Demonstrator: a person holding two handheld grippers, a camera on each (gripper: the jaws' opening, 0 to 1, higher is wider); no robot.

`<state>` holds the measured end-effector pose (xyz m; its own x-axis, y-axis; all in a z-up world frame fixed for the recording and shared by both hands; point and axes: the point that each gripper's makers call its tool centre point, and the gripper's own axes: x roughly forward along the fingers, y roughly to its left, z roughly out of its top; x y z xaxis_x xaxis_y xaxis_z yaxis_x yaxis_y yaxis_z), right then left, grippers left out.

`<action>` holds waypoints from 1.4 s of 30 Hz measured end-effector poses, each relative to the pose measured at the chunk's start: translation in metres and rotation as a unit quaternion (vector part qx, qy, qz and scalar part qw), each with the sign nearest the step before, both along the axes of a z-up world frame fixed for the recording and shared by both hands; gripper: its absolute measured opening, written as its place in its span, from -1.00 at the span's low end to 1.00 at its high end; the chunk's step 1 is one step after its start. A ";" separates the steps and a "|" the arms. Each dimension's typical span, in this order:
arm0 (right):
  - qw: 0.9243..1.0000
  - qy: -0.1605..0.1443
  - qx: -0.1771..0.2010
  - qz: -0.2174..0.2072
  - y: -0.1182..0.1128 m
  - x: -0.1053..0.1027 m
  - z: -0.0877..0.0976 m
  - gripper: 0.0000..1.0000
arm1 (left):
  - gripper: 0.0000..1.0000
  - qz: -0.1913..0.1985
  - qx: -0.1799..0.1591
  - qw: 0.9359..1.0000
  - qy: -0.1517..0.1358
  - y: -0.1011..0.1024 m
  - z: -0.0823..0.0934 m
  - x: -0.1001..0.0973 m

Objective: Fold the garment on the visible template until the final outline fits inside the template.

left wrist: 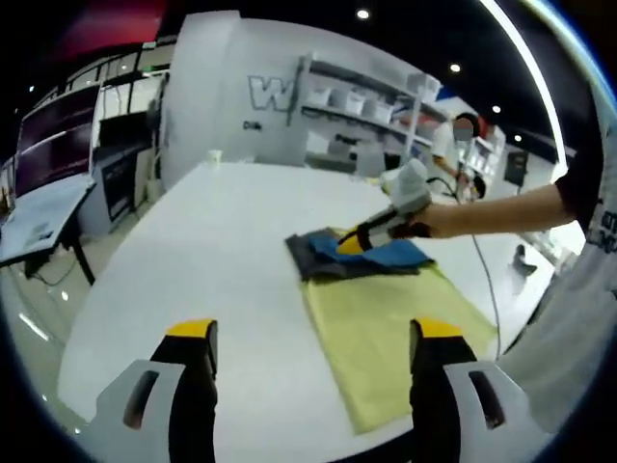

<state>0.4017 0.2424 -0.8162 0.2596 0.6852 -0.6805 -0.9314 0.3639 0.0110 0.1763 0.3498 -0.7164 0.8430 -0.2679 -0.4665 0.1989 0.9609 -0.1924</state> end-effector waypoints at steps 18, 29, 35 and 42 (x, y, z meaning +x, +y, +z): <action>0.999 0.026 0.011 -0.039 0.009 0.012 -0.023 -1.00 | 0.52 0.011 -0.002 1.000 0.009 0.001 0.000 -0.016; 0.994 0.044 0.047 -0.086 -0.020 -0.001 -0.001 -0.72 | 0.51 -0.029 0.004 0.999 0.020 -0.007 -0.012 -0.002; 0.989 0.030 0.051 -0.133 -0.077 0.000 0.007 -0.57 | 0.50 -0.054 -0.004 0.998 0.016 -0.025 -0.013 0.024; 0.975 -0.011 0.075 -0.208 -0.150 0.002 0.040 -0.32 | 0.49 -0.101 -0.001 0.995 0.022 -0.052 -0.022 0.043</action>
